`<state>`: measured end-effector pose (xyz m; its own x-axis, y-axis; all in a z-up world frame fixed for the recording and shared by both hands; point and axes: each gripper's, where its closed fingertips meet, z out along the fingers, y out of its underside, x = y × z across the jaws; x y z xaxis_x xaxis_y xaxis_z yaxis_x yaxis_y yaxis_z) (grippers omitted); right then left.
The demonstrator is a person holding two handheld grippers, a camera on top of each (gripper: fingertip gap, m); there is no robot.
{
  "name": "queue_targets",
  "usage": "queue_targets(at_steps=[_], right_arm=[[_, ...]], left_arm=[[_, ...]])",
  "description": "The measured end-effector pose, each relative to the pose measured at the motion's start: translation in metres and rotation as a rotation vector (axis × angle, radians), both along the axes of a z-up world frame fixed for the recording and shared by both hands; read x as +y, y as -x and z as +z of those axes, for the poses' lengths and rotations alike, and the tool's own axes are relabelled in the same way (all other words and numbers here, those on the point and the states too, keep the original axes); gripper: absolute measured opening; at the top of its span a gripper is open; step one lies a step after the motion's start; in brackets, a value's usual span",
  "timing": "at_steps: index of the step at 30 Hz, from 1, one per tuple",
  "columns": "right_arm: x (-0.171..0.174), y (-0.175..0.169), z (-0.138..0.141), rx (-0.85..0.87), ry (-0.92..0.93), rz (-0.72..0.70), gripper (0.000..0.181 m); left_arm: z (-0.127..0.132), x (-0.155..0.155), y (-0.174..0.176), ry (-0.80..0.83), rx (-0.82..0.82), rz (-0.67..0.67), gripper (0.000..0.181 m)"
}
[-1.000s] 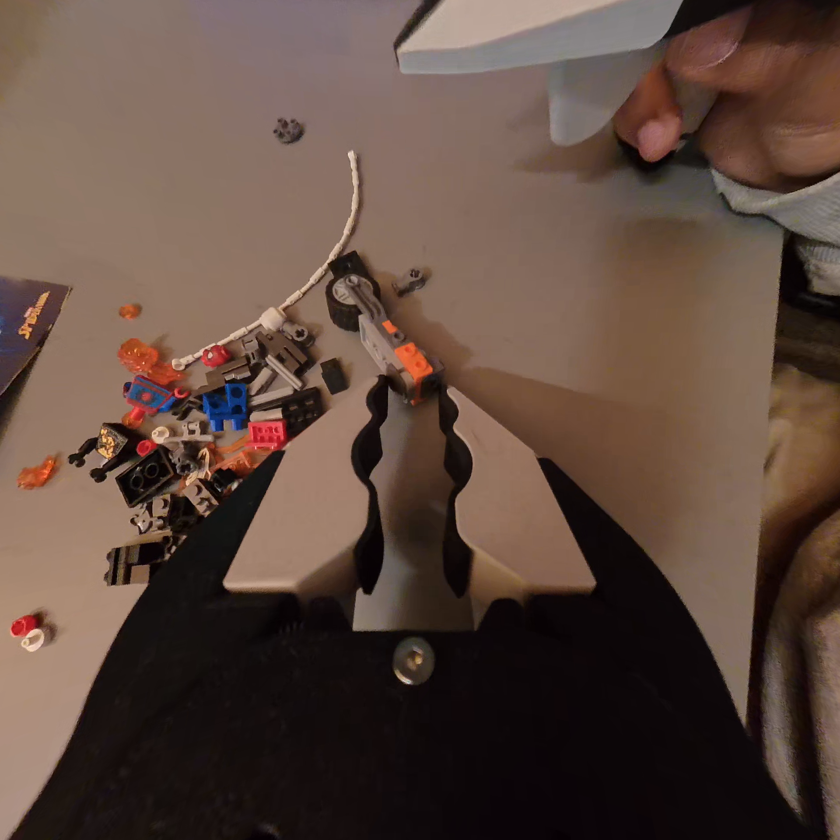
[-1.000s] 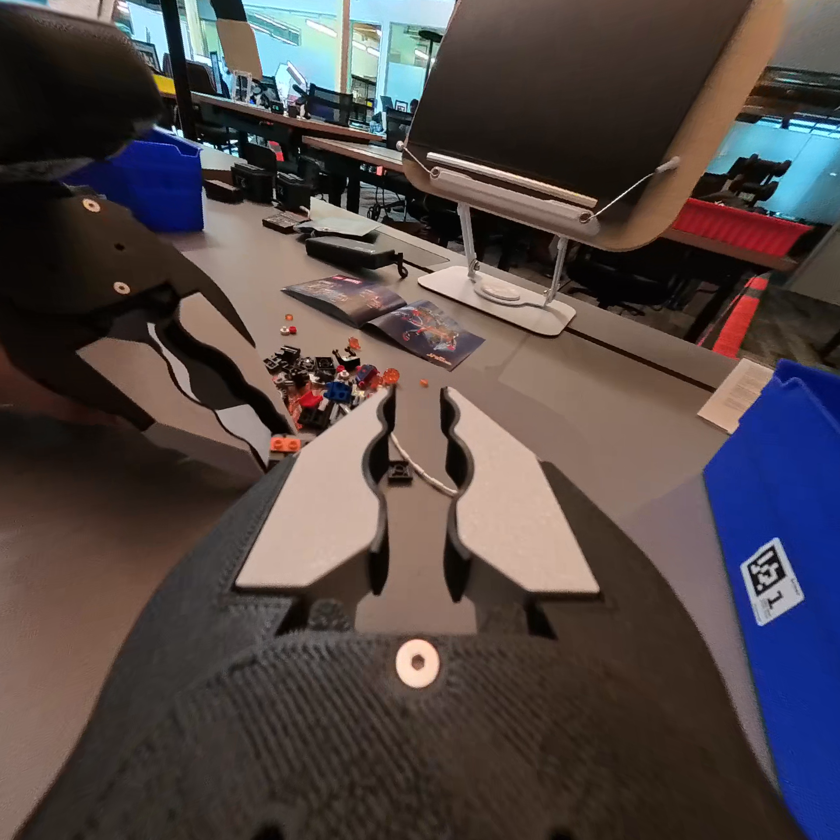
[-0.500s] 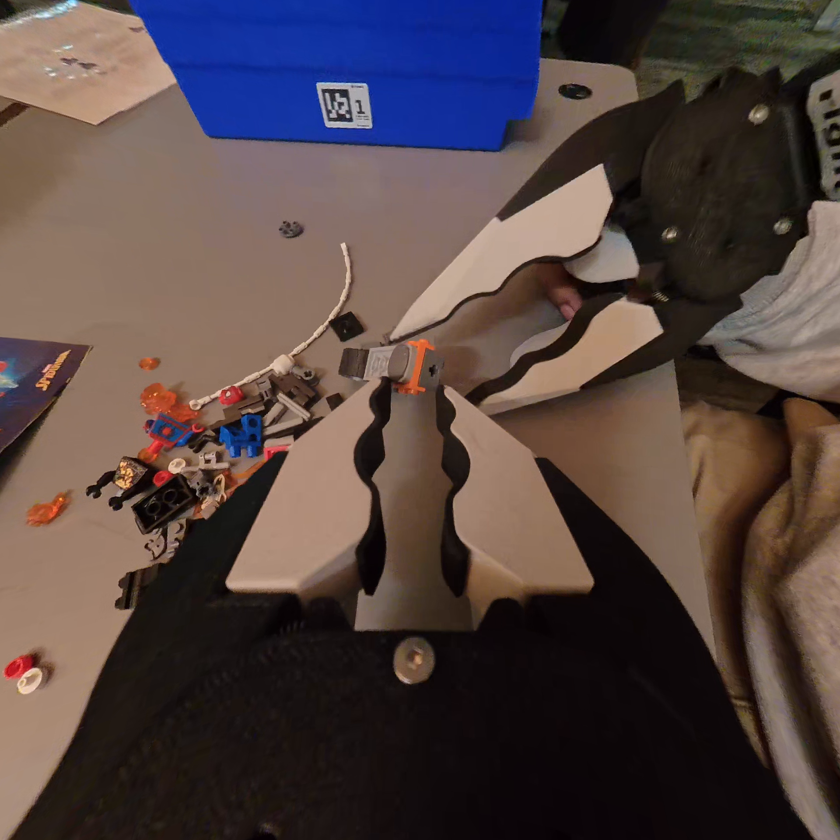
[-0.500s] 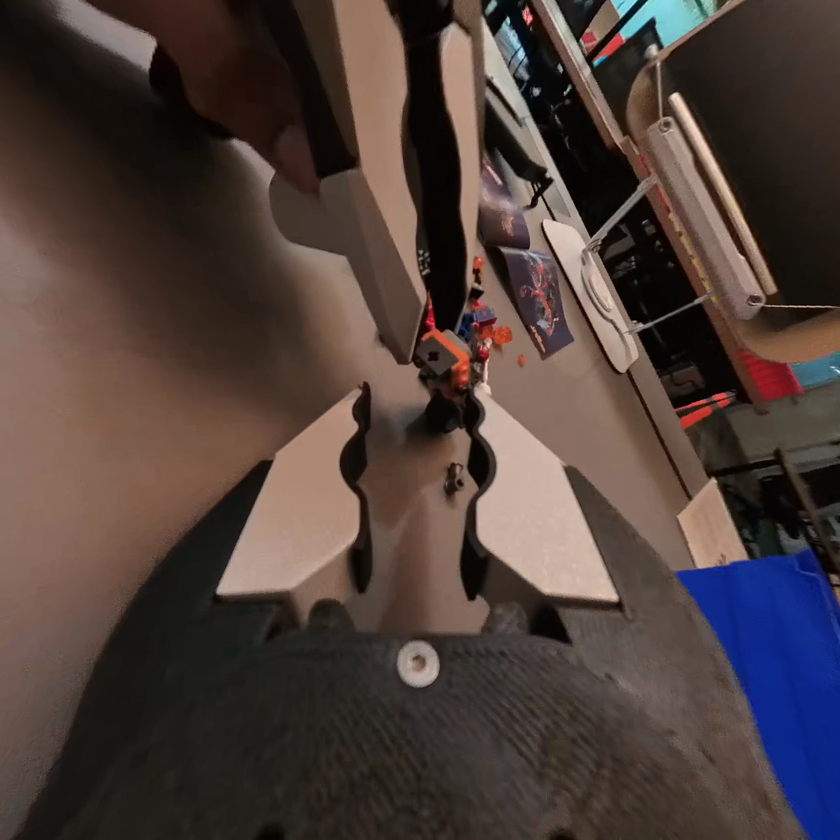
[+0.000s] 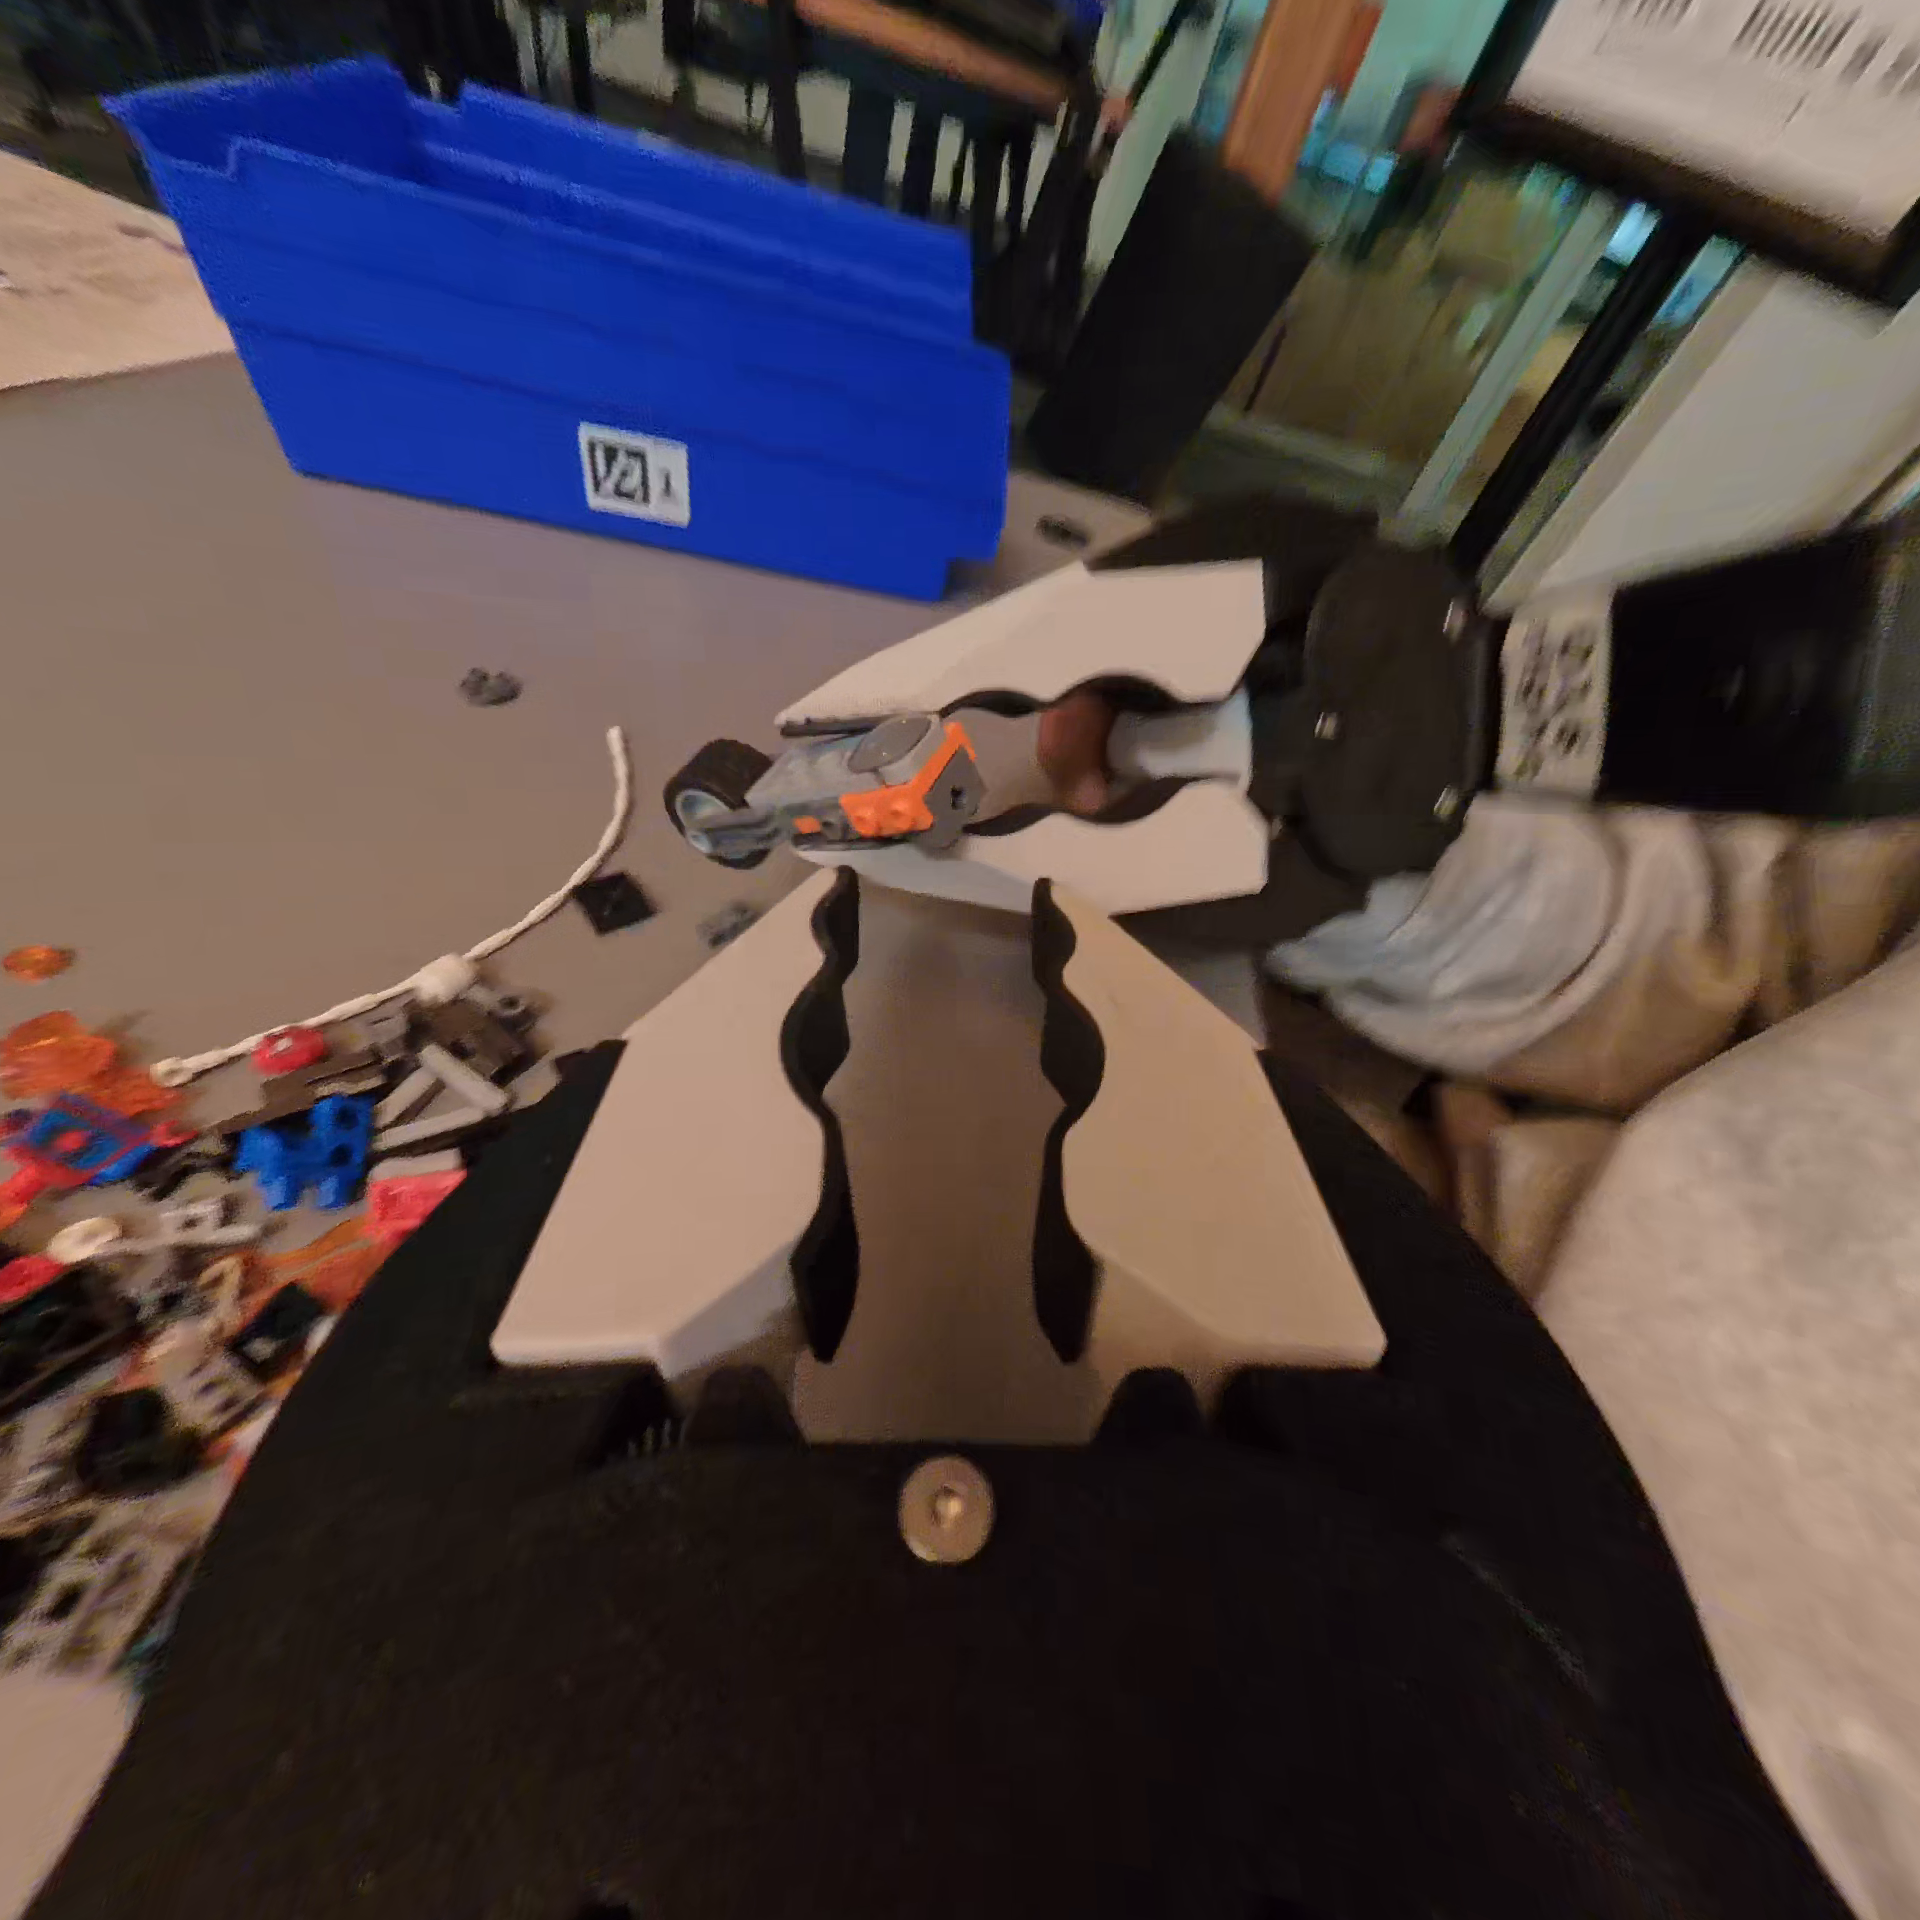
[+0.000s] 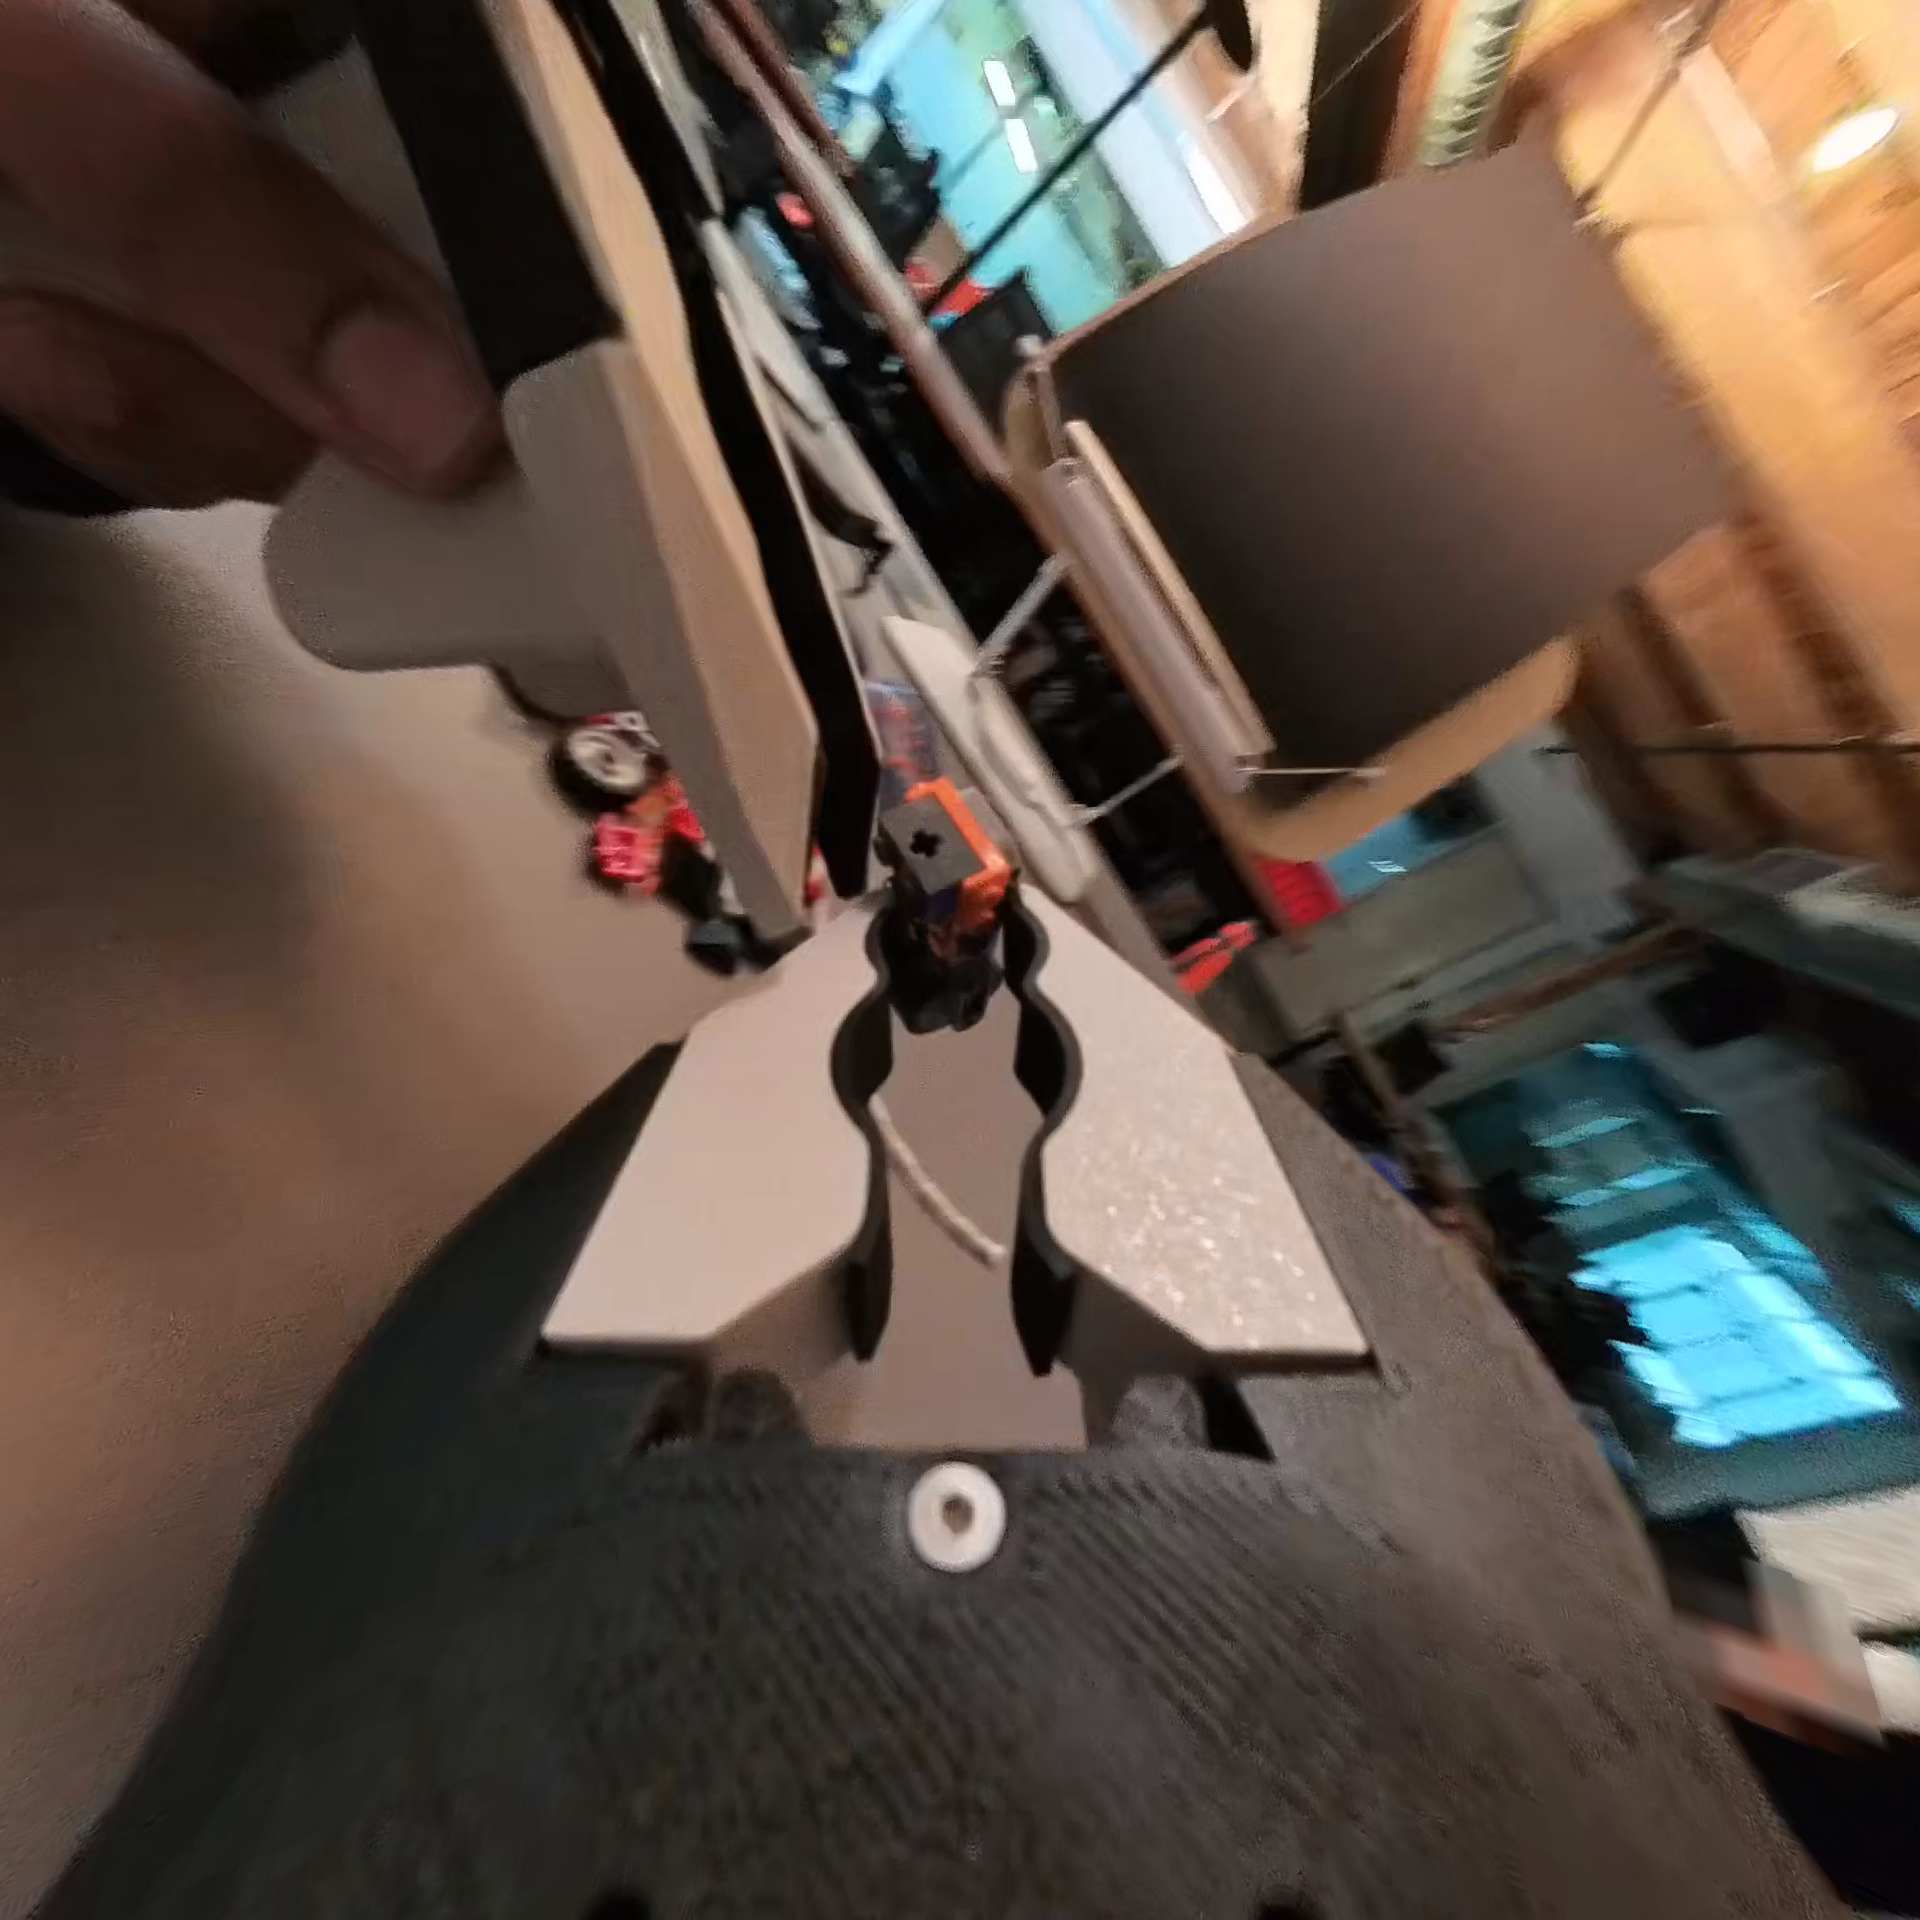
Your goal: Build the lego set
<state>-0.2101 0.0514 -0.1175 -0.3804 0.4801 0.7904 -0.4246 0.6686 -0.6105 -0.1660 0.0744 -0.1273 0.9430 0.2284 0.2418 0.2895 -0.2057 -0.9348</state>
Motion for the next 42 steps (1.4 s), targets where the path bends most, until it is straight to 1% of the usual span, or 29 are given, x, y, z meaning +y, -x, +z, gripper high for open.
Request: queue_targets(at_steps=[1, 2, 4, 6, 8, 14, 16, 22, 25, 28, 29, 31, 33, 35, 36, 38, 40, 42], right_arm=[[0.001, 0.001, 0.005, 0.062, -0.017, -0.036, 0.016], [0.000, 0.001, 0.006, 0.112, -0.045, -0.065, 0.016], [-0.002, 0.002, 0.006, 0.187, -0.108, -0.117, 0.015], [-0.004, 0.004, 0.005, 0.226, -0.149, -0.149, 0.014], [-0.003, 0.005, 0.005, 0.224, -0.146, -0.171, 0.014], [-0.007, 0.002, 0.005, 0.205, -0.129, -0.150, 0.013], [-0.009, 0.000, 0.005, 0.194, -0.115, -0.139, 0.013], [-0.012, -0.009, 0.011, 0.163, -0.027, -0.050, 0.013], [-0.015, -0.018, 0.017, 0.066, 0.096, 0.066, 0.019], [-0.019, -0.031, 0.019, -0.123, 0.250, 0.254, 0.032], [-0.019, -0.034, 0.020, -0.196, 0.303, 0.306, 0.033], [-0.014, -0.039, 0.031, -0.308, 0.448, 0.403, 0.032], [-0.004, -0.044, 0.047, -0.411, 0.633, 0.509, 0.033], [0.006, -0.046, 0.059, -0.511, 0.791, 0.611, 0.034], [0.009, -0.044, 0.061, -0.555, 0.845, 0.634, 0.034], [0.012, -0.041, 0.059, -0.623, 0.874, 0.653, 0.035], [0.009, -0.042, 0.055, -0.665, 0.865, 0.665, 0.035], [0.004, -0.045, 0.050, -0.701, 0.835, 0.681, 0.030]], left_arm=[[0.006, 0.002, -0.001, -0.056, -0.038, 0.000, 0.035], [0.007, 0.002, 0.001, -0.090, -0.078, 0.017, 0.035], [0.004, 0.001, 0.006, -0.102, -0.130, 0.065, 0.033], [0.006, -0.001, 0.010, -0.116, -0.129, 0.100, 0.033], [0.007, -0.002, 0.011, -0.113, -0.110, 0.116, 0.033], [0.014, -0.007, 0.018, -0.130, -0.044, 0.175, 0.028], [0.015, -0.009, 0.018, -0.139, -0.054, 0.175, 0.027], [0.029, -0.015, 0.017, -0.215, -0.032, 0.158, 0.021], [0.038, -0.019, 0.014, -0.255, 0.006, 0.134, 0.020], [0.045, -0.022, 0.009, -0.310, -0.013, 0.074, 0.020], [0.044, -0.023, 0.010, -0.319, -0.033, 0.067, 0.020], [0.046, -0.027, 0.012, -0.351, -0.071, 0.062, 0.019], [0.048, -0.029, 0.012, -0.384, -0.108, 0.040, 0.019], [0.049, -0.028, 0.008, -0.398, -0.132, 0.004, 0.019], [0.050, -0.026, 0.004, -0.399, -0.136, -0.022, 0.019], [0.048, -0.020, -0.002, -0.371, -0.122, -0.058, 0.019], [0.046, -0.015, -0.009, -0.343, -0.096, -0.084, 0.019], [0.044, -0.012, -0.011, -0.323, -0.080, -0.093, 0.019]])
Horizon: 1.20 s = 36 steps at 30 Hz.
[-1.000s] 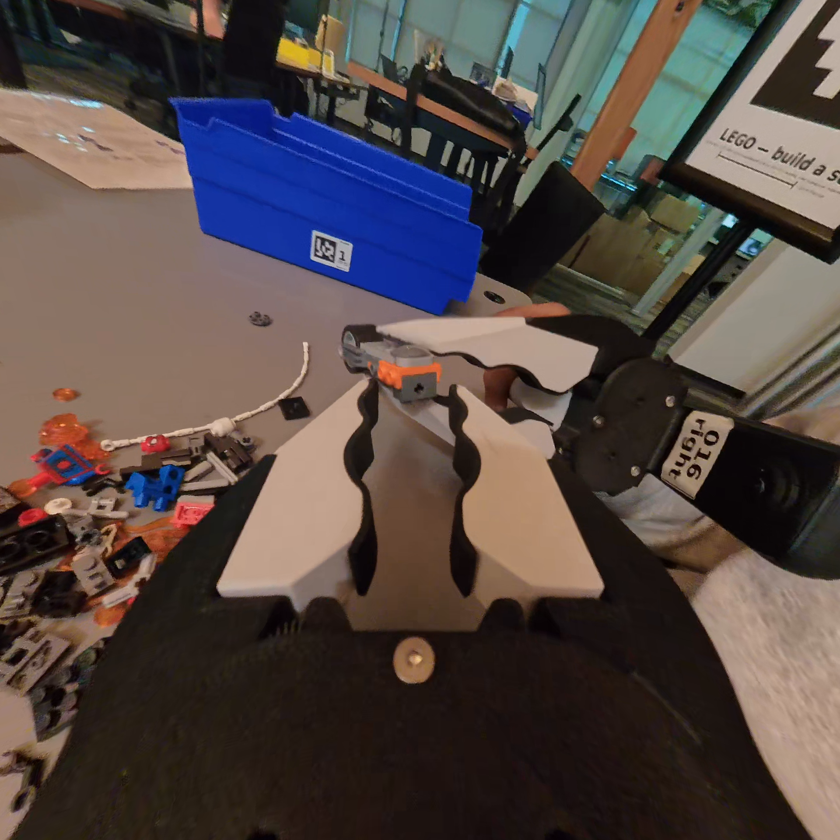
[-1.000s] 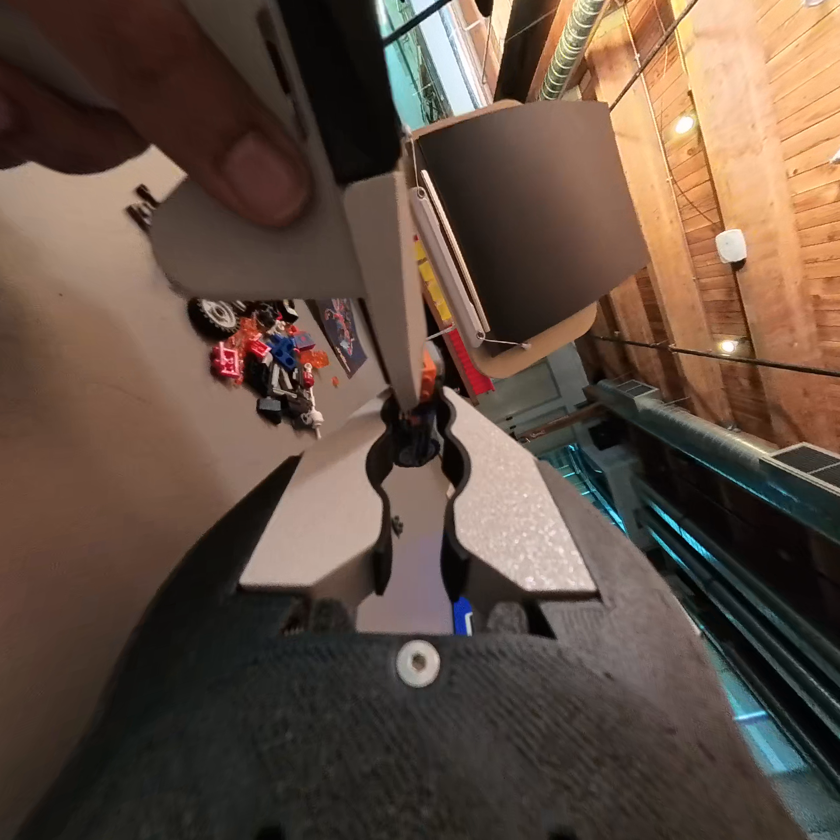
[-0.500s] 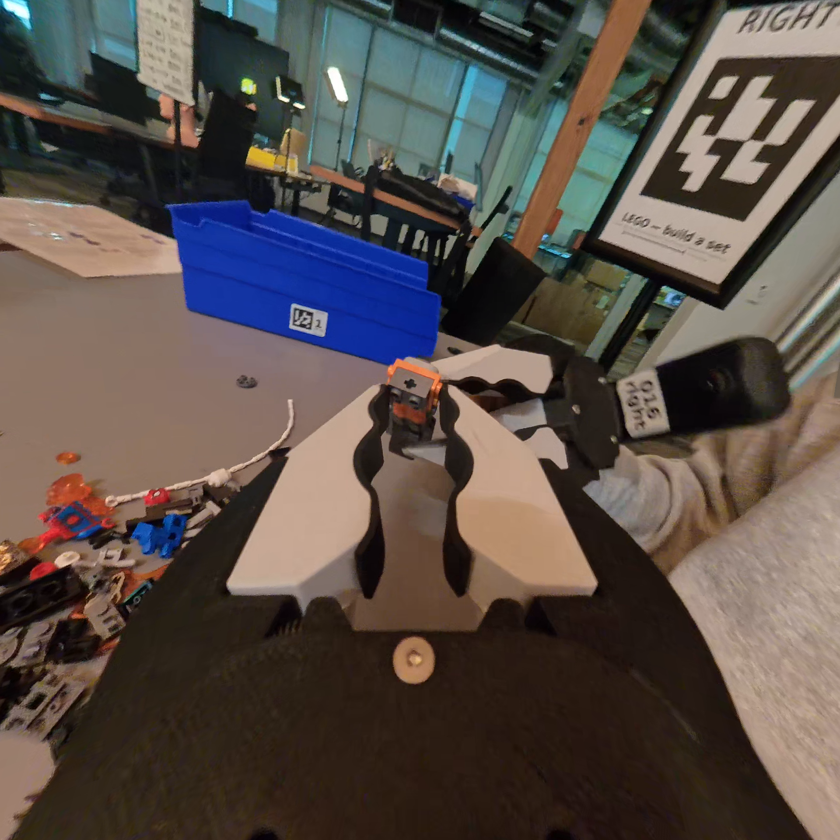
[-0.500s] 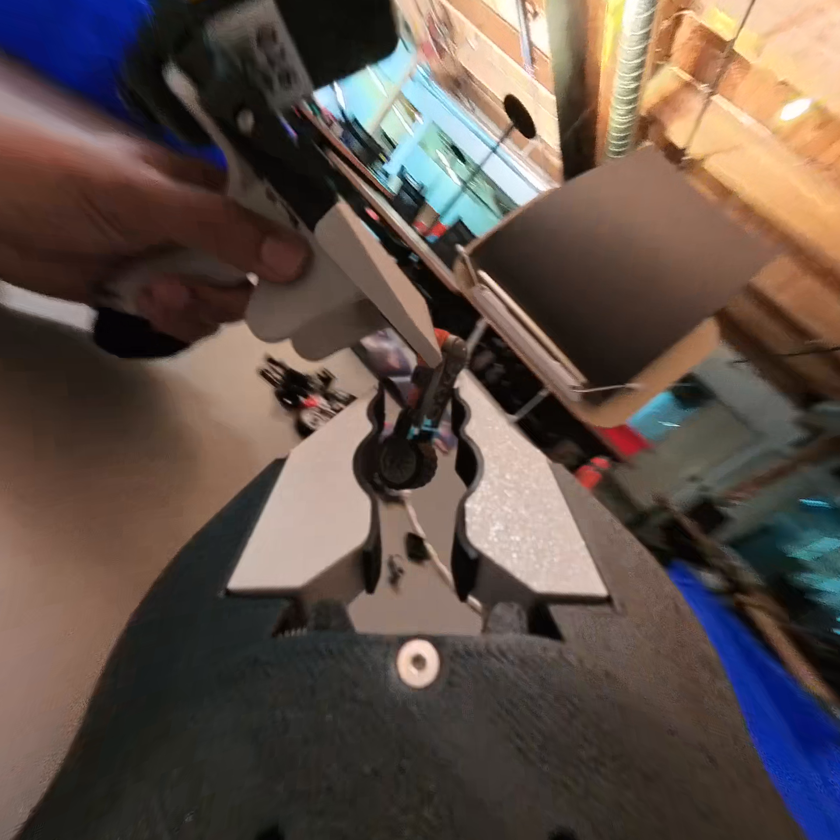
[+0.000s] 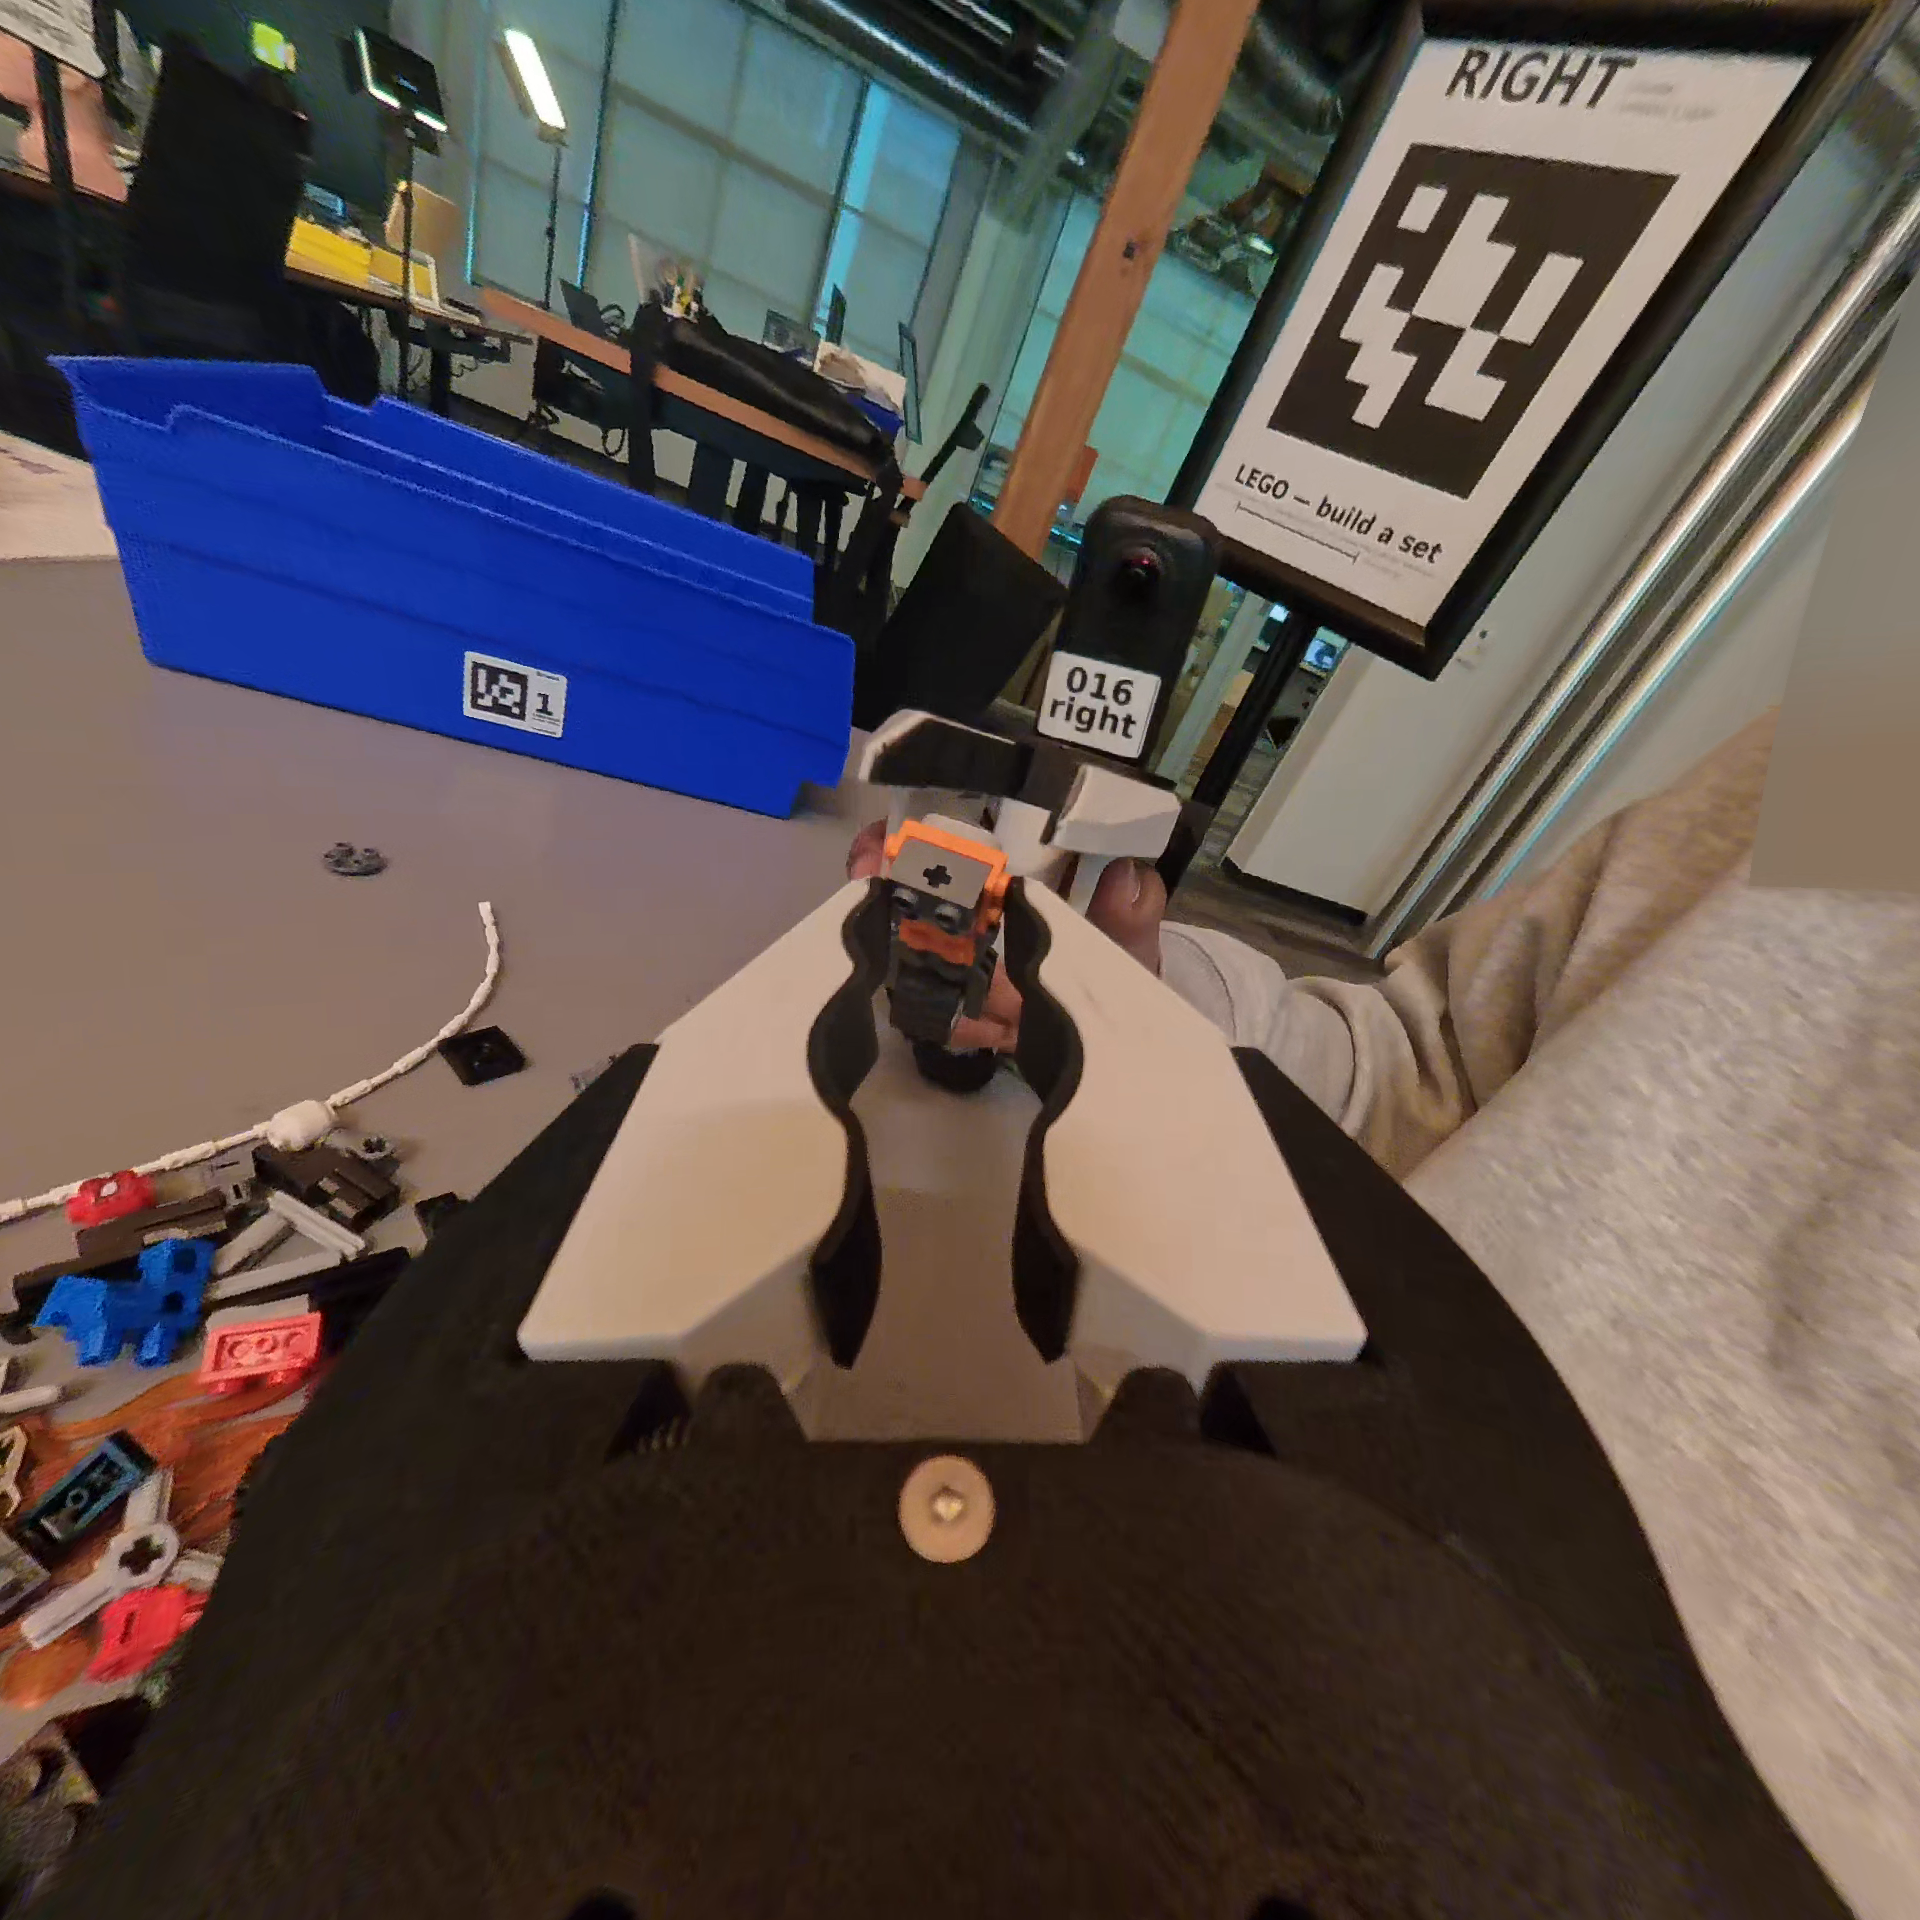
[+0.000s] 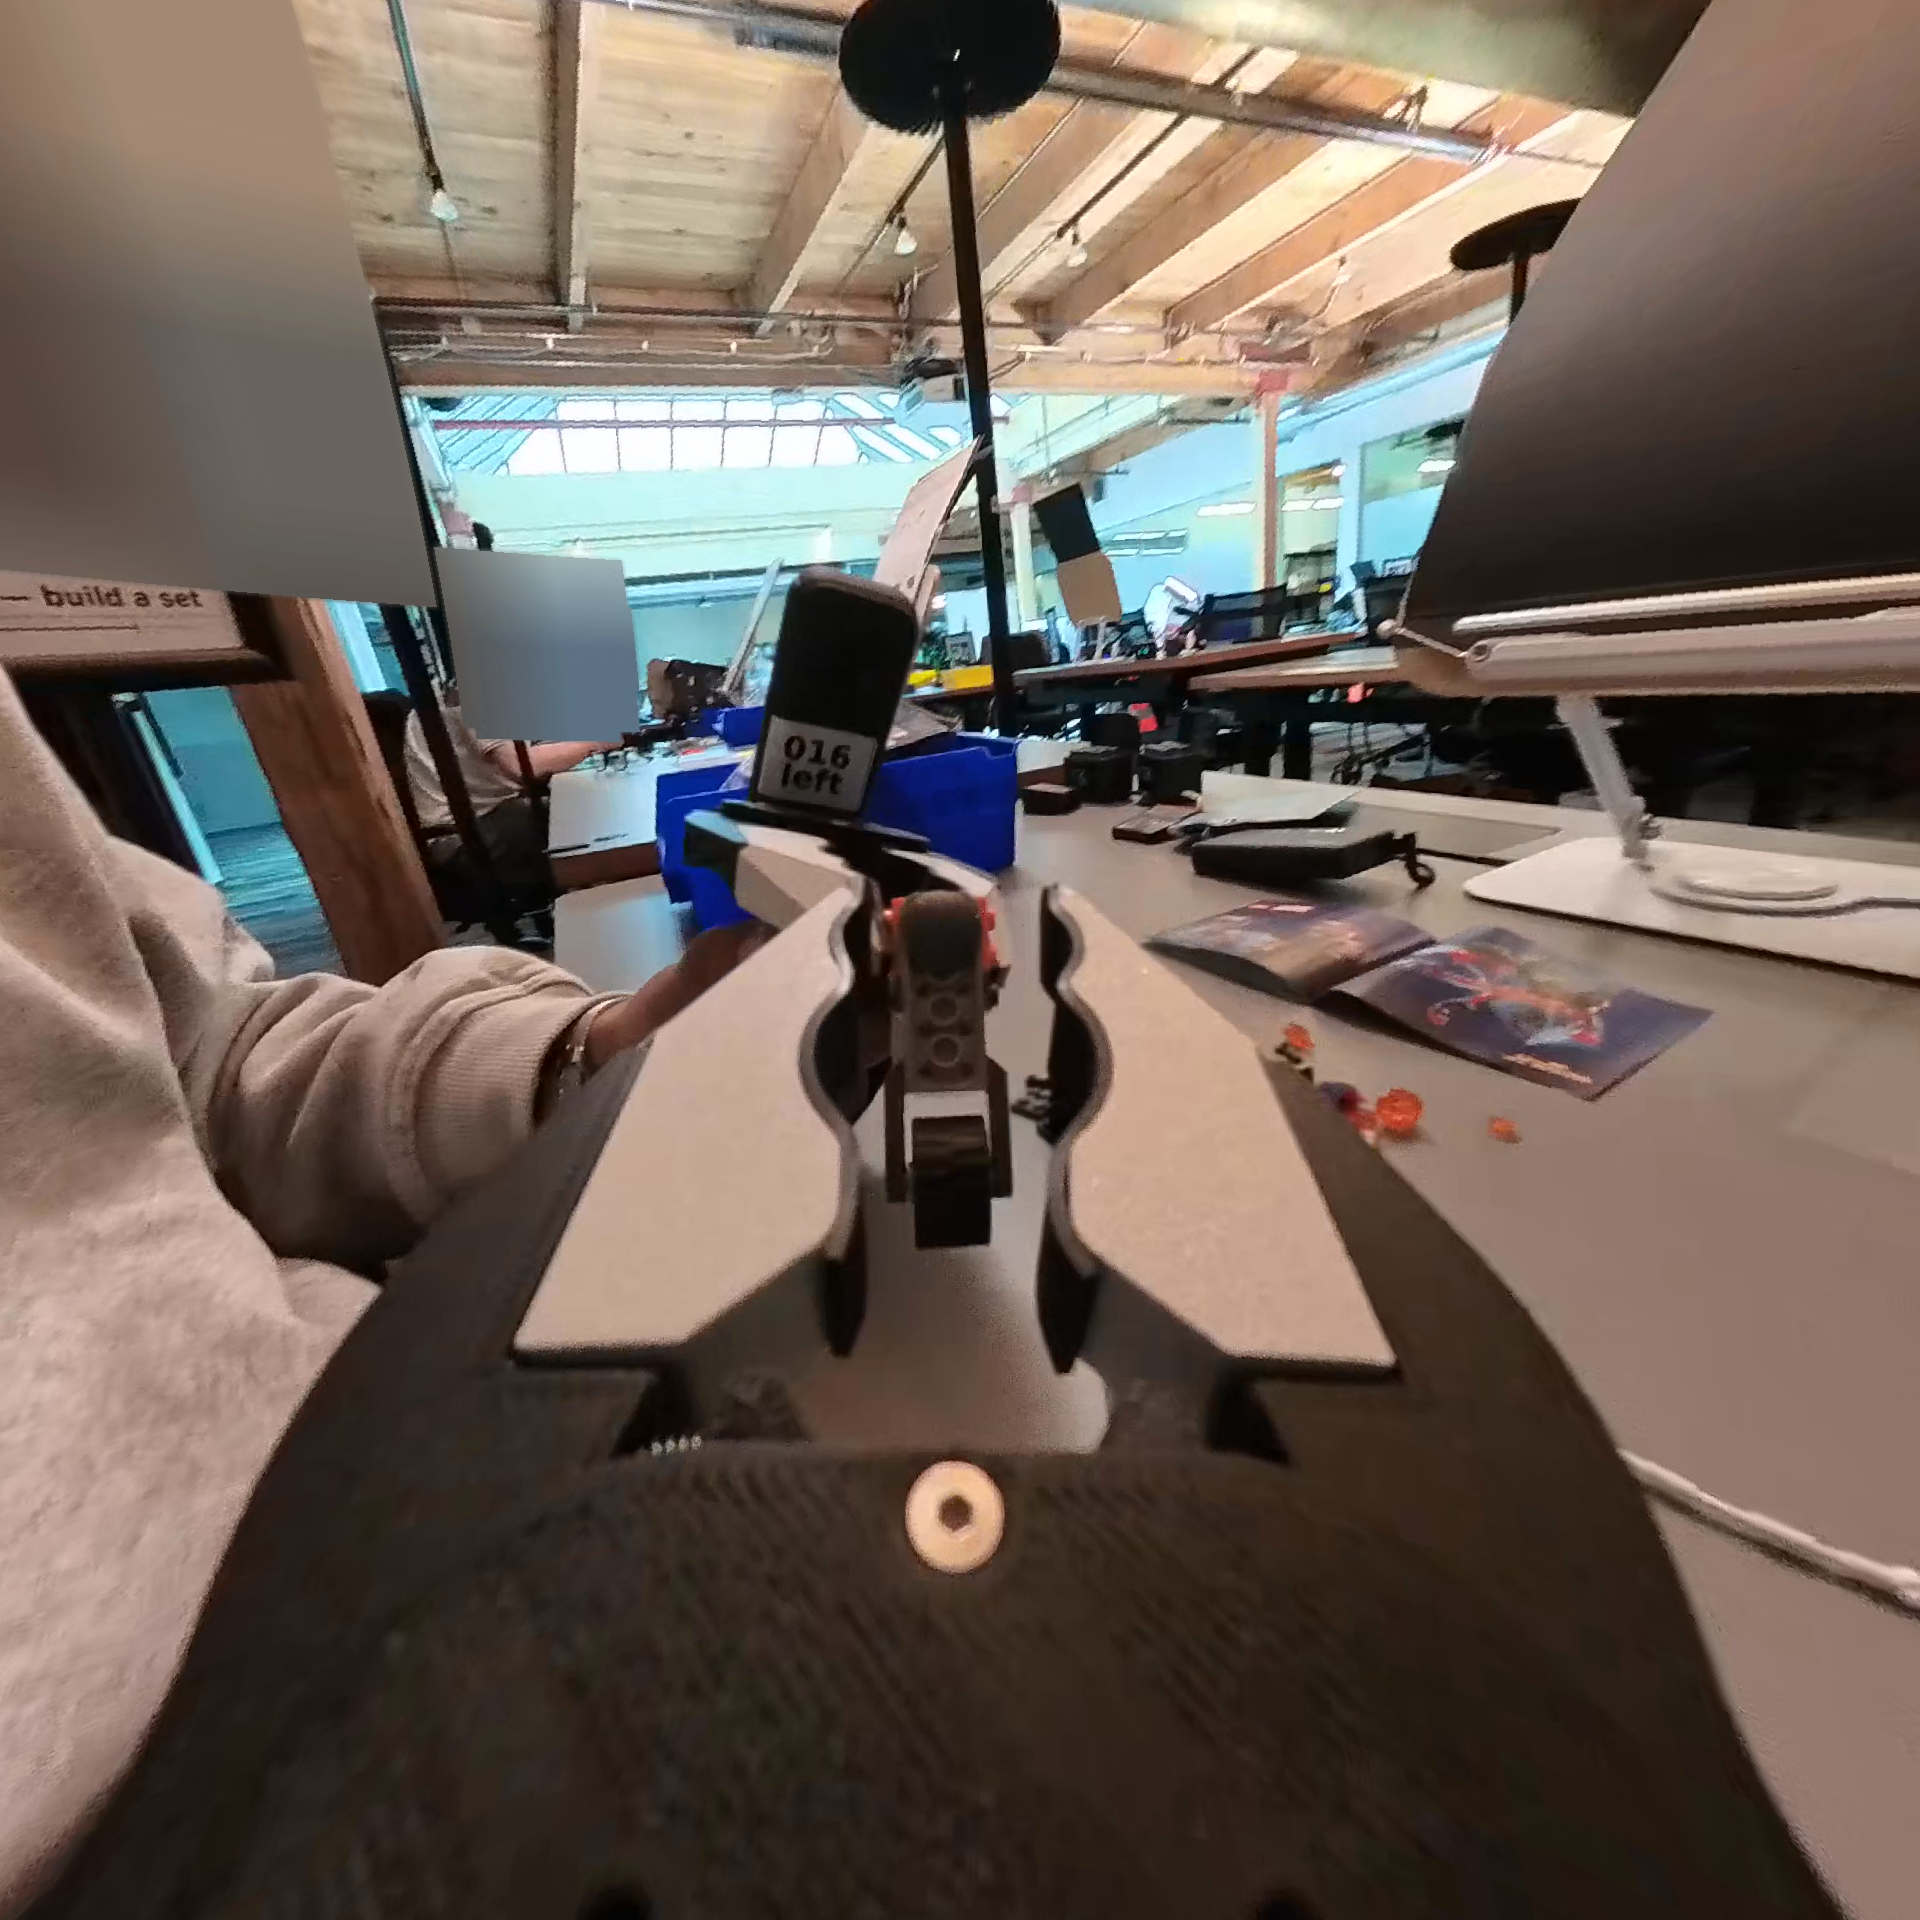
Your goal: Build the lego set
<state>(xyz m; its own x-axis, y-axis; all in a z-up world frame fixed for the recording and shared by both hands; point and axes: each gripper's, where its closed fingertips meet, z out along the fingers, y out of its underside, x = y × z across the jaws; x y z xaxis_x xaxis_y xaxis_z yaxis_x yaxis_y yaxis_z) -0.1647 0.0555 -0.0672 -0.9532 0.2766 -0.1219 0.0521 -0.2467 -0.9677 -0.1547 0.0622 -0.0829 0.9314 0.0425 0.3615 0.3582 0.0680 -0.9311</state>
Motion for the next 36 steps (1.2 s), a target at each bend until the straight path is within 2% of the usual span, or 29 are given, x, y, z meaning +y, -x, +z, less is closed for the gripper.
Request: queue_targets(at_steps=[3, 10, 15, 17, 19, 22, 28, 36], right_arm=[[0.001, -0.002, 0.001, -0.012, 0.009, 0.029, 0.017], [-0.001, -0.007, -0.001, -0.021, -0.003, 0.066, 0.014], [0.000, -0.010, -0.003, -0.059, -0.013, 0.109, 0.016], [-0.001, -0.012, -0.005, -0.064, -0.032, 0.126, 0.023], [0.001, -0.010, -0.005, -0.065, -0.038, 0.113, 0.014], [0.002, -0.009, -0.007, -0.066, -0.052, 0.115, 0.014], [0.001, -0.004, -0.005, -0.014, -0.062, 0.026, 0.013], [0.006, 0.003, -0.003, -0.073, -0.013, 0.020, 0.012]], left_arm=[[0.002, 0.001, -0.003, -0.008, 0.008, -0.013, 0.019], [0.001, 0.002, -0.004, 0.021, 0.056, 0.008, 0.019], [-0.001, 0.004, -0.005, 0.063, 0.120, 0.036, 0.019], [-0.002, 0.004, -0.005, 0.072, 0.123, 0.039, 0.020], [-0.002, 0.005, -0.007, 0.065, 0.112, 0.022, 0.019], [-0.003, 0.006, -0.006, 0.079, 0.128, 0.034, 0.020], [-0.002, 0.004, -0.001, 0.072, 0.117, 0.070, 0.020], [0.002, 0.001, 0.007, 0.059, 0.110, 0.145, 0.018]])
